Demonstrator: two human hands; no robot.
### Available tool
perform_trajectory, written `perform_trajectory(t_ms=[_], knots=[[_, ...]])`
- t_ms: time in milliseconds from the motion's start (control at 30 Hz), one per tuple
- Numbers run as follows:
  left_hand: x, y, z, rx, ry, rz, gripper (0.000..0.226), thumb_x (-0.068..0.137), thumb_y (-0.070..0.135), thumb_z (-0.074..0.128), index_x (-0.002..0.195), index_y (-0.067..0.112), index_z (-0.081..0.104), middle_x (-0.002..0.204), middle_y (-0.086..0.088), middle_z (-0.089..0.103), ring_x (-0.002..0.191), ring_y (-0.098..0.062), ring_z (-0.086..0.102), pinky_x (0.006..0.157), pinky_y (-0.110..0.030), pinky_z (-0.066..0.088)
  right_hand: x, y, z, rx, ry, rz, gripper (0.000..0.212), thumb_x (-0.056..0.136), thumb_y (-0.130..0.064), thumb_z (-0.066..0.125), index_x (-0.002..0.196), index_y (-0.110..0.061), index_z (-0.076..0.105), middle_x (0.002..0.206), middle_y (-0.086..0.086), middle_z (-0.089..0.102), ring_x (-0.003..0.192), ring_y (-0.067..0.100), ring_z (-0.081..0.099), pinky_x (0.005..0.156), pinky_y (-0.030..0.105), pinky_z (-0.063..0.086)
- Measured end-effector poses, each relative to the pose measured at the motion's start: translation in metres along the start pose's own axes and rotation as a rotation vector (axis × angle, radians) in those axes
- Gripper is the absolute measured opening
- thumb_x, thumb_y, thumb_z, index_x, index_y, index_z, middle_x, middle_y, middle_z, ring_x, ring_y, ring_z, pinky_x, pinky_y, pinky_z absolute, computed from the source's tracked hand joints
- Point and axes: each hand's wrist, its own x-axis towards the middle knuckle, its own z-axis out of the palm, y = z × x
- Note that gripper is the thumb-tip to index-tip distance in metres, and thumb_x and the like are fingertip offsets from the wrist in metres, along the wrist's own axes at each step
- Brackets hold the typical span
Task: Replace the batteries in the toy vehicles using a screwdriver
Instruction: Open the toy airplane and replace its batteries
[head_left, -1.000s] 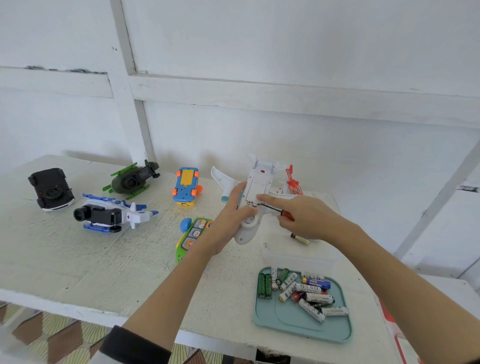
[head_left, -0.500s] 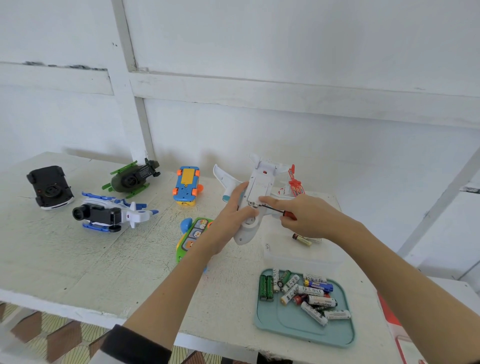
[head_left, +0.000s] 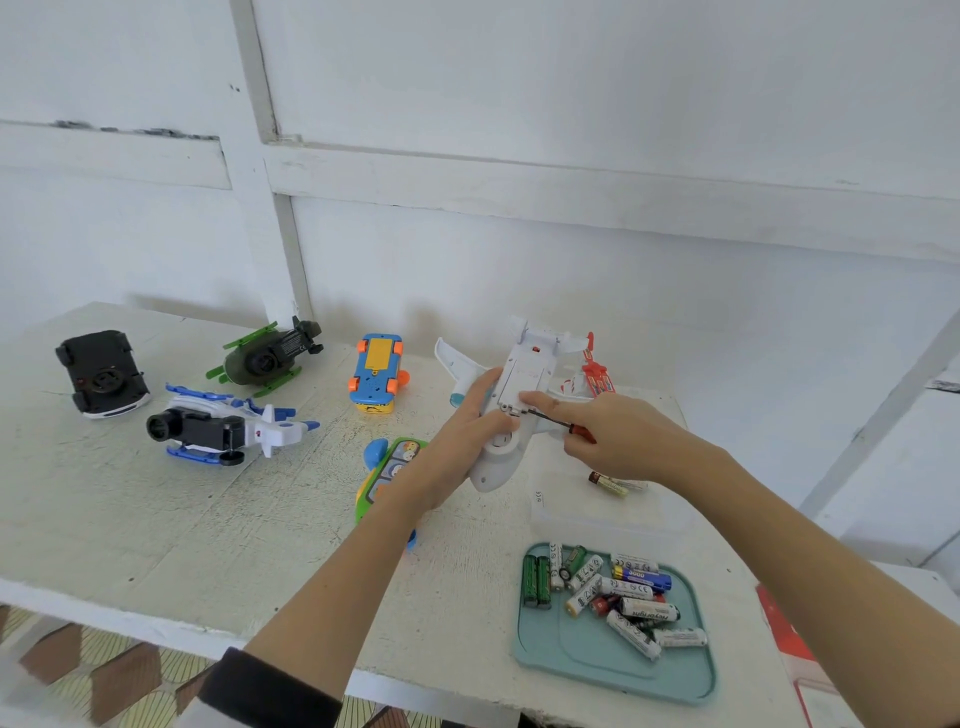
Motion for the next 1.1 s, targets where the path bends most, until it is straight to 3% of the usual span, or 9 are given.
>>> perform_trajectory(t_ms=[133,333,567,700,833,900,1100], knots=[[0.001,-0.002,0.000,0.029,-0.006,-0.010,0.066,0.072,0.034,0.058,0.135,0.044,0.041,0.133,0.005,0.058,0.117,-0.019,0.058,0.099,-0.035,0.046,0.001,-0.002,0.003,-0.022,-0.007,0.016,0.057,0.095,-0.020,0.034,0.143,-0.046,0.018,0.057,-0.003,0.040,0.052,0.008,0.034,0.050,0.024,0.029],[0.001,-0.001,-0.001,0.128,-0.008,-0.022,0.072,0.075,0.032,0.053,0.143,0.042,0.031,0.130,0.009,0.054,0.113,-0.013,0.056,0.098,-0.033,0.045,0.006,-0.001,-0.004,-0.008,-0.069,0.013,0.055,0.096,-0.021,0.033,0.144,-0.044,0.019,0.058,-0.004,0.038,0.053,0.004,0.031,0.050,0.022,0.026],[0.002,-0.006,0.001,0.066,0.028,-0.073,0.073,0.074,0.031,0.056,0.139,0.047,0.028,0.138,0.004,0.050,0.123,-0.020,0.053,0.110,-0.045,0.040,0.010,-0.004,-0.008,-0.023,-0.078,0.002,0.055,0.095,-0.019,0.033,0.143,-0.045,0.022,0.058,-0.003,0.040,0.053,0.006,0.034,0.052,0.024,0.030],[0.001,-0.006,-0.001,0.014,0.015,-0.053,0.072,0.075,0.030,0.058,0.141,0.042,0.033,0.137,0.001,0.054,0.116,-0.019,0.057,0.105,-0.040,0.044,0.009,0.000,-0.009,-0.001,-0.070,-0.001,0.055,0.094,-0.020,0.035,0.142,-0.045,0.023,0.058,-0.004,0.041,0.053,0.006,0.035,0.051,0.023,0.029],[0.000,-0.003,-0.004,-0.020,0.023,-0.027,0.052,0.075,0.026,0.057,0.116,0.053,0.043,0.117,0.008,0.064,0.097,-0.010,0.063,0.089,-0.028,0.048,0.009,0.002,-0.012,0.026,-0.042,0.006,0.055,0.095,-0.020,0.035,0.141,-0.048,0.023,0.058,-0.004,0.041,0.053,0.007,0.035,0.053,0.023,0.031],[0.001,-0.002,-0.007,-0.029,0.033,-0.015,0.050,0.075,0.024,0.057,0.114,0.054,0.045,0.114,0.010,0.066,0.096,-0.010,0.063,0.089,-0.028,0.048,0.009,0.003,-0.015,0.050,-0.022,0.003,0.056,0.095,-0.020,0.036,0.140,-0.049,0.024,0.058,-0.003,0.042,0.054,0.009,0.038,0.057,0.024,0.035],[0.008,0.002,-0.023,-0.034,0.137,0.047,0.061,0.088,0.013,0.059,0.142,0.033,0.038,0.128,-0.002,0.062,0.102,-0.018,0.062,0.084,-0.030,0.048,0.007,0.005,-0.025,0.118,0.033,0.004,0.056,0.094,-0.018,0.038,0.139,-0.049,0.028,0.053,-0.006,0.037,0.050,0.008,0.035,0.052,0.020,0.028]])
